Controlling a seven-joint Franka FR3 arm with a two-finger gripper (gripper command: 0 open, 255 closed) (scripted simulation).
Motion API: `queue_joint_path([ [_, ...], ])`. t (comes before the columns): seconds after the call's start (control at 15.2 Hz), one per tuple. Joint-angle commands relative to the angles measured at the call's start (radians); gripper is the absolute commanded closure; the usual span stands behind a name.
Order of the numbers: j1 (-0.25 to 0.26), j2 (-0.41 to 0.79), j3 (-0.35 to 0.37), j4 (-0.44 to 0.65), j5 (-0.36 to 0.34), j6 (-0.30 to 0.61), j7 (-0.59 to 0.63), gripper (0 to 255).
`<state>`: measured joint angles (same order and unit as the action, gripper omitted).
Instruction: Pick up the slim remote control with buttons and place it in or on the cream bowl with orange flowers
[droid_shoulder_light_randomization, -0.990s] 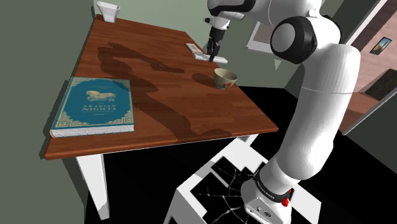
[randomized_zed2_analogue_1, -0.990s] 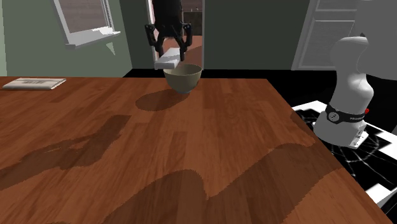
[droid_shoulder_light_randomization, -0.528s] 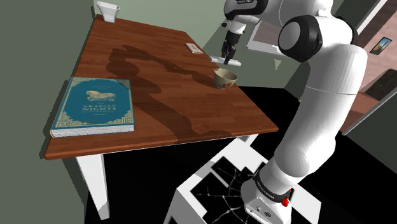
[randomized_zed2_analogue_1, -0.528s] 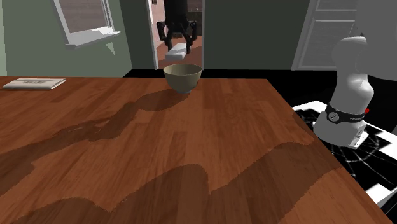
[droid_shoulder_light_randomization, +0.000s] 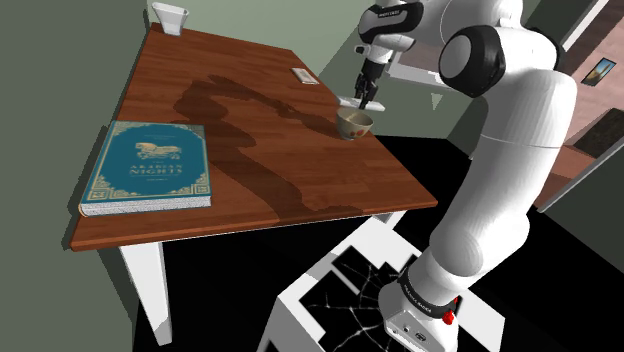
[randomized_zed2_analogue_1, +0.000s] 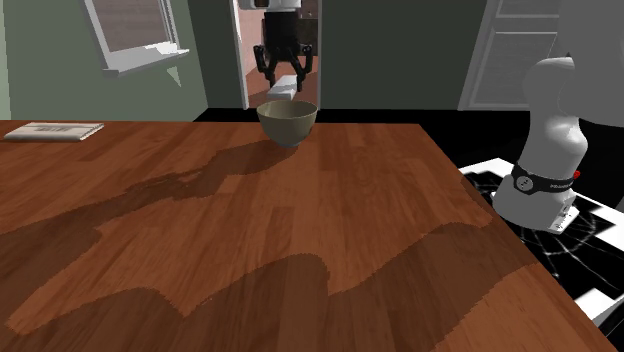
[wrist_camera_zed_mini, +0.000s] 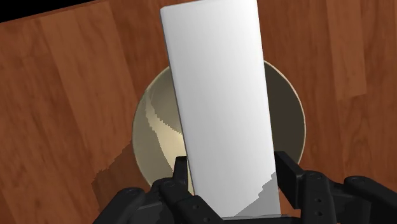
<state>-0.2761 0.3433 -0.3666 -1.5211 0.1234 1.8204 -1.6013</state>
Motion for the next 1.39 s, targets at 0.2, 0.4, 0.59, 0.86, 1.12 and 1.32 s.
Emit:
queue_joint_path([
  [0.2,0.002,0.009,0.003,-0.054,0.005,0.063,-0.004,255],
  [0.4,0.002,0.018,0.004,-0.083,0.009,0.100,-0.007,255],
  [0.59,0.002,0.019,0.005,-0.087,0.010,0.105,-0.008,255],
  [0.86,0.002,0.019,0.005,-0.087,0.010,0.105,-0.008,255],
  [1.12,0.002,0.019,0.005,-0.087,0.010,0.105,-0.007,0],
  [1.32,0.002,0.019,0.005,-0.087,0.010,0.105,-0.008,0],
])
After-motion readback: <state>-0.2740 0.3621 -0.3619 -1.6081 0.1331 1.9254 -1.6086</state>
